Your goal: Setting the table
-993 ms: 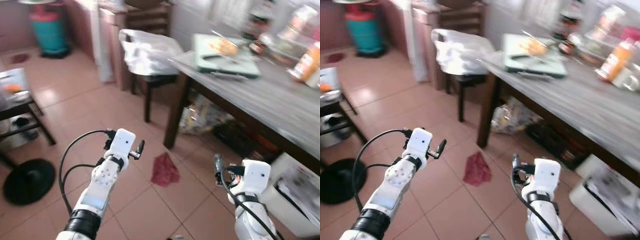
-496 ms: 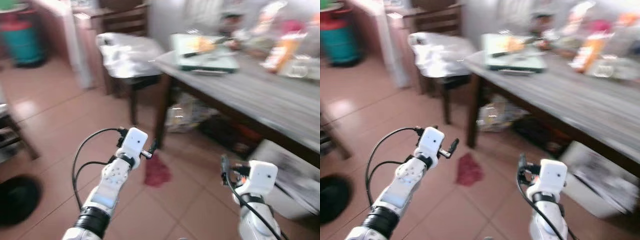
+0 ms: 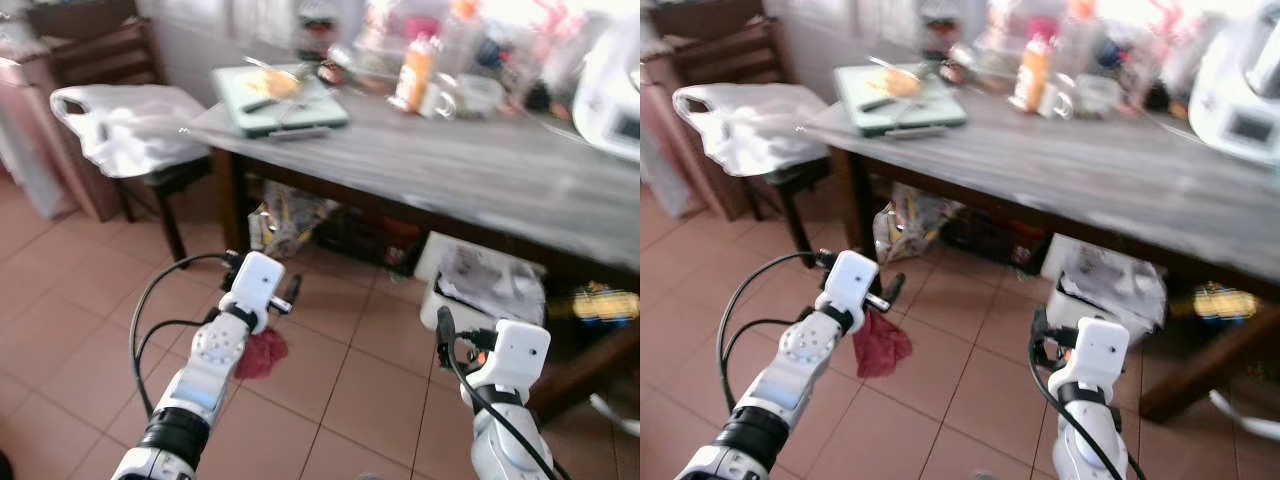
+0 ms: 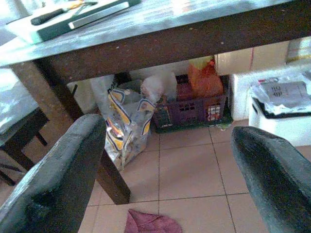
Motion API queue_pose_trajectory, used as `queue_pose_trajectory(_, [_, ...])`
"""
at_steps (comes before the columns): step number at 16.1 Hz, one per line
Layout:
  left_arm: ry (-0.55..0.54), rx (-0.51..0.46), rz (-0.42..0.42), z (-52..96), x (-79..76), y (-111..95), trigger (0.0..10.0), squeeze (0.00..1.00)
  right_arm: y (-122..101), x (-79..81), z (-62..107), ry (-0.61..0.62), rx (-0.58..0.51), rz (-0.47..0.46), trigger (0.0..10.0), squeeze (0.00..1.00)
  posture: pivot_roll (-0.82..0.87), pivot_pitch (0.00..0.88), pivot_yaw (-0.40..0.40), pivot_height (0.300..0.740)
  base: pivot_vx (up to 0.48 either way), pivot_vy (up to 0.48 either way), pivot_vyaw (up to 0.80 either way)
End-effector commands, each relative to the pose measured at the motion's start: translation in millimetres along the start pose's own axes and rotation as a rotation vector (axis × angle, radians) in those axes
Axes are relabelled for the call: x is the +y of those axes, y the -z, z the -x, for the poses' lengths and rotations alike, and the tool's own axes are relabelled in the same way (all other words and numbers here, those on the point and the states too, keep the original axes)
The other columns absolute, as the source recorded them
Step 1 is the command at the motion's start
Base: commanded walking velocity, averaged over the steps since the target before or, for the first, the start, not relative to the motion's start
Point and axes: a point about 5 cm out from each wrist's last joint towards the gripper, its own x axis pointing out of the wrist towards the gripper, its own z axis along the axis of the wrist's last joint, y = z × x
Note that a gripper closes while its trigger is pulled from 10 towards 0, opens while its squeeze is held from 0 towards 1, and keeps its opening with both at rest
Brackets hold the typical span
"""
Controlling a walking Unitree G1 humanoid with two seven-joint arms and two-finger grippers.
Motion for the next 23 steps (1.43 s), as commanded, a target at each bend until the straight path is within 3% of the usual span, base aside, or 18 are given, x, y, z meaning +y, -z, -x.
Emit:
queue_pose_trajectory(1, [0.020,-0.022,0.000,-4.5,-8.1,-5.8,10.0,0.00,-1.8,-6.0,-1.0,0.019,-0.002,0.012,10.0,0.00,0.05,0.063,-0.042,0.714,0.000,0.000,-0.76])
queue_pose_trajectory(3, [-0.005,-0.074,-0.009,-3.6,-9.9,-10.3,10.0,0.00,-0.6,-8.8,1.2,0.034,-0.001,0.010,10.0,0.00,0.04,0.063,-0.038,0.714,0.000,0.000,-0.76])
queue_pose_trajectory(8, [-0.034,-0.096,-0.074,-2.3,-8.7,-9.3,10.0,0.00,-0.4,-7.1,1.5,0.038,-0.011,0.010,10.0,0.00,0.04,0.058,-0.026,0.714,0.000,0.000,-0.70])
queue_pose_trajectory(18, [-0.004,-0.081,-0.077,-6.6,-8.8,-10.9,10.0,0.00,-4.8,-10.0,-0.9,0.053,-0.021,0.001,10.0,0.00,0.04,0.066,-0.015,0.714,0.000,0.000,0.00])
queue_pose_trajectory(23, [0.007,-0.080,-0.086,-7.9,-8.0,-11.7,10.0,0.00,-4.2,-10.4,-2.9,0.053,-0.016,0.013,10.0,0.00,0.04,0.064,-0.014,0.714,0.000,0.000,-0.72])
